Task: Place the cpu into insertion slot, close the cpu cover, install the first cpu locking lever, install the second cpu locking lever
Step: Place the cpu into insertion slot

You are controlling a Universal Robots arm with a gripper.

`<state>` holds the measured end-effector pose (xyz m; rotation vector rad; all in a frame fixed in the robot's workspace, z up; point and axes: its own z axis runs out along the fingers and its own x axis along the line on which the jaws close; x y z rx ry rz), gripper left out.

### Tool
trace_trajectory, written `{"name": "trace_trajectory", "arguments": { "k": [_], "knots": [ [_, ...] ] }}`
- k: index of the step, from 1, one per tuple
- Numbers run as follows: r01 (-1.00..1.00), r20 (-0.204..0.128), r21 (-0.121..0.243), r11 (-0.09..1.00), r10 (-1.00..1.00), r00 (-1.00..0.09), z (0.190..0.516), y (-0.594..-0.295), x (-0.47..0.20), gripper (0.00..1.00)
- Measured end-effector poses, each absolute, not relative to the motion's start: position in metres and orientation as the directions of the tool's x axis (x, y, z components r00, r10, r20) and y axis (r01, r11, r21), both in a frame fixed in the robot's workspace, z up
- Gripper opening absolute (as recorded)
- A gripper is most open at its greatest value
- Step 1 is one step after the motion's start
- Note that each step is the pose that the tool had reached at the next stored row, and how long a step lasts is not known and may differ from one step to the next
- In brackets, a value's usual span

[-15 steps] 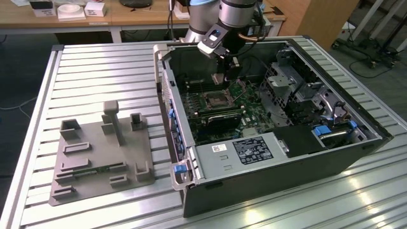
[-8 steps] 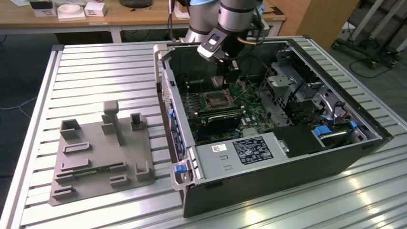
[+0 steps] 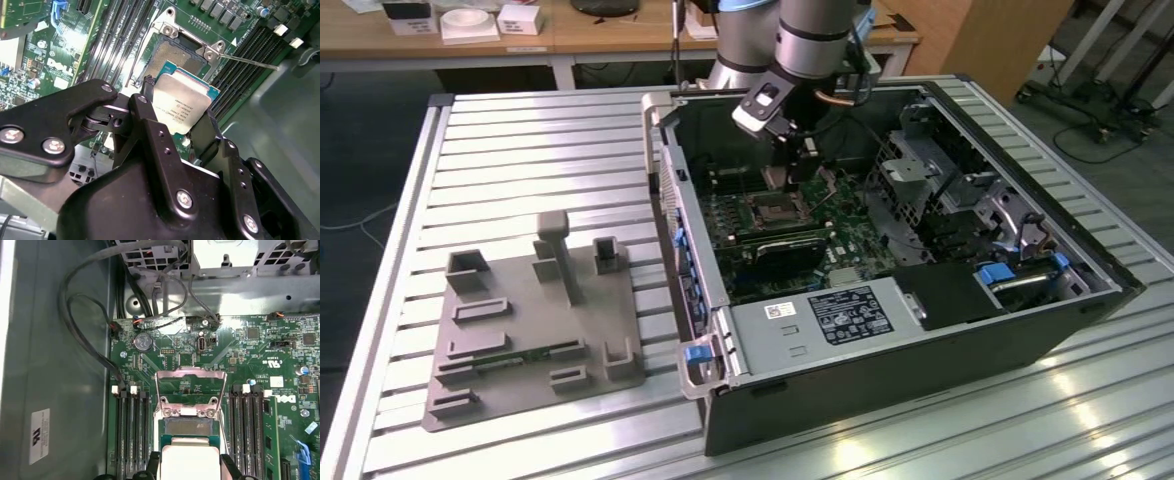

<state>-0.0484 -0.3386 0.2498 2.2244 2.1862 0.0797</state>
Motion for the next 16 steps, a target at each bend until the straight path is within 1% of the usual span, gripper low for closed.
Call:
{"name": "trace_trajectory", "arguments": {
  "k": [13,16],
  "knots": [
    [0.999,0.021,0.051,-0.016,1.000,0.015,0.230,-0.339,-0.048,0.54],
    [0.999,0.021,0.051,0.001,1.000,-0.002,0.225,-0.339,-0.048,0.54]
  ]
}}
